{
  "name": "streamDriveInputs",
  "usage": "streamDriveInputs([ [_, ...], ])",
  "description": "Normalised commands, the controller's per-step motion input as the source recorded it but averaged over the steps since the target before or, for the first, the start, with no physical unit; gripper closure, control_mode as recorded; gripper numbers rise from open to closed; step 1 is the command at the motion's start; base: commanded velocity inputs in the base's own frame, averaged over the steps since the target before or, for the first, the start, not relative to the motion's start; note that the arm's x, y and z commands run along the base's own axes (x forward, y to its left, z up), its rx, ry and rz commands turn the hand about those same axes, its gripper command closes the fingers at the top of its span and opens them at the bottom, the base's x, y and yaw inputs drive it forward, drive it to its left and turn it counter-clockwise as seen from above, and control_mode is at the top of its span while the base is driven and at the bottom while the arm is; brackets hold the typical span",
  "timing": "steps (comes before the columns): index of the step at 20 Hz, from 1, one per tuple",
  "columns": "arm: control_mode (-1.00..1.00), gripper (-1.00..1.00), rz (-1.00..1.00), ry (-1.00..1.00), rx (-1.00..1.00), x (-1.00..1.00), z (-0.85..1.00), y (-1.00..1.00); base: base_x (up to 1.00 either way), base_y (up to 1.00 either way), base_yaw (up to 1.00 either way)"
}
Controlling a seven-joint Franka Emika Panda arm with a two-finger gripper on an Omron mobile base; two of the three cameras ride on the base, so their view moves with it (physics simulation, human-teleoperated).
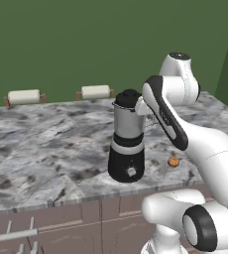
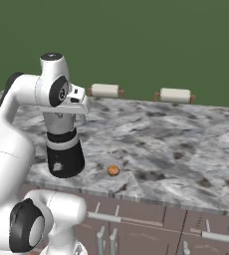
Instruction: Open the blender lid, put the tangerine in the blender, close the lid, and start the blender.
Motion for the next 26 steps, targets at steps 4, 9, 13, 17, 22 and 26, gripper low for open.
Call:
streamDriveInputs([
  [4, 1.0, -1.0, 0.0, 0.0, 0.0, 0.0, 0.0, 0.0, 0.0, 0.0, 0.0],
  [9, 1.0, -1.0, 0.0, 0.0, 0.0, 0.0, 0.0, 0.0, 0.0, -0.15, 0.0],
  [13, 1.0, -1.0, 0.0, 0.0, 0.0, 0.0, 0.0, 0.0, 0.0, -0.64, 0.0],
  [17, 1.0, -1.0, 0.0, 0.0, 0.0, 0.0, 0.0, 0.0, 0.02, -0.54, 0.0],
  [22, 1.0, -1.0, 0.0, 0.0, 0.0, 0.0, 0.0, 0.0, 0.17, -0.13, 0.0],
  [26, 1.0, -1.0, 0.0, 0.0, 0.0, 0.0, 0.0, 0.0, 0.23, -0.01, 0.0],
])
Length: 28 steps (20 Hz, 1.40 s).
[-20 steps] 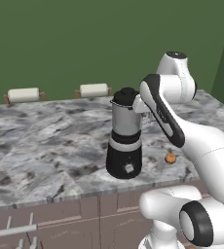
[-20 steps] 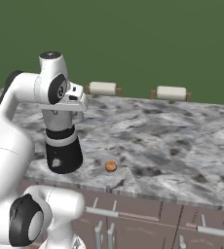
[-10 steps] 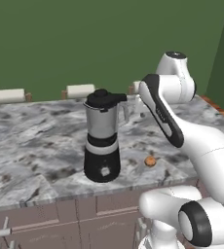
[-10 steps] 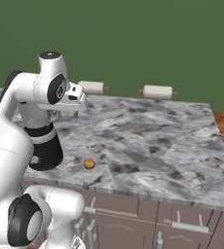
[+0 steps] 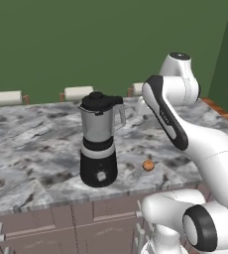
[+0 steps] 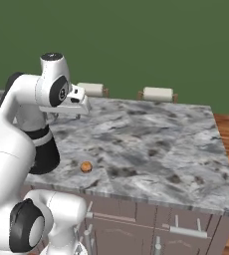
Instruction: Open the blender lid, put the tangerine in the blender, close the lid, and start the blender.
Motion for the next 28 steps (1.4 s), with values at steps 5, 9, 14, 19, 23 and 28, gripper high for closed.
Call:
streamDriveInputs([
  [5, 1.0, -1.0, 0.0, 0.0, 0.0, 0.0, 0.0, 0.0, 0.31, -0.01, 0.0],
  [9, 1.0, -1.0, 0.0, 0.0, 0.0, 0.0, 0.0, 0.0, 0.41, 0.0, 0.0],
  [14, 1.0, -1.0, 0.0, 0.0, 0.0, 0.0, 0.0, 0.0, 0.25, -0.07, 0.0],
  [19, 1.0, -1.0, 0.0, 0.0, 0.0, 0.0, 0.0, 0.0, 0.04, 0.0, 0.0],
  [23, 1.0, -1.0, 0.0, 0.0, 0.0, 0.0, 0.0, 0.0, 0.0, 0.0, 0.0],
  [28, -1.0, -1.0, 0.0, -0.02, 0.0, -0.15, 0.38, 0.06, 0.0, 0.0, 0.0],
])
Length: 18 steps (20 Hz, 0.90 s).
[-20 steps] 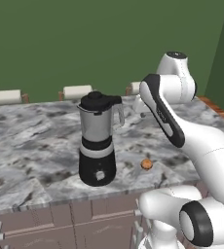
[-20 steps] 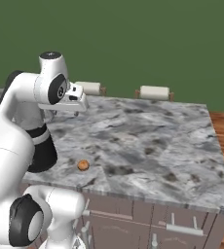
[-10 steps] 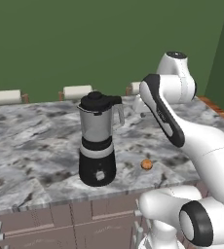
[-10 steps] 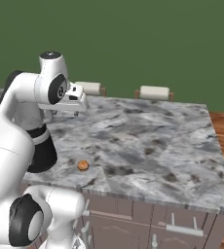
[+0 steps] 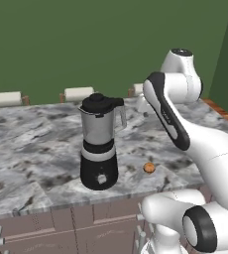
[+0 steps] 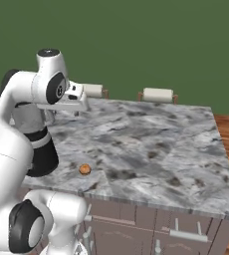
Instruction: Open the blender lid, put the tangerine in the blender, close the lid, and start the blender.
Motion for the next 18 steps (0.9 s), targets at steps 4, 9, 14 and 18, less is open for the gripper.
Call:
streamDriveInputs([
  [4, -1.0, -1.0, 0.02, -0.11, -0.02, -0.29, 0.96, 0.58, 0.0, 0.0, 0.0],
  [9, -1.0, -1.0, 0.17, 0.0, -0.09, -0.11, 0.87, 0.89, 0.0, 0.0, 0.0],
  [14, -1.0, -1.0, 0.08, 0.05, -0.06, 0.0, 0.3, 1.0, 0.0, 0.0, 0.0],
  [18, -1.0, -1.0, 0.04, 0.06, -0.03, 0.11, 0.0, 0.86, 0.0, 0.0, 0.0],
])
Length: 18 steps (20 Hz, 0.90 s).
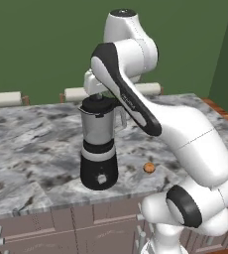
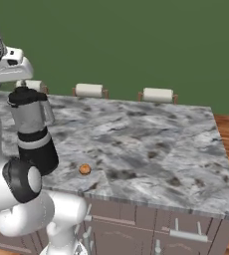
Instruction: Open the blender lid, put the tangerine in the blender, close the lid, and start the blender.
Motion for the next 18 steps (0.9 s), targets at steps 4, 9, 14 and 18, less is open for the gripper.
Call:
streamDriveInputs([
  [4, -1.0, -1.0, 0.03, 0.12, -0.01, 0.19, -0.14, 0.44, 0.0, 0.0, 0.0],
  [9, -1.0, -1.0, 0.01, 0.12, -0.01, 0.23, -0.27, 0.13, 0.0, 0.0, 0.0],
  [14, -1.0, -1.0, 0.01, 0.07, 0.0, 0.35, -0.22, 0.0, 0.0, 0.0, 0.0],
  [18, -1.0, -1.0, 0.0, 0.02, 0.0, 0.37, -0.01, -0.03, 0.0, 0.0, 0.0],
])
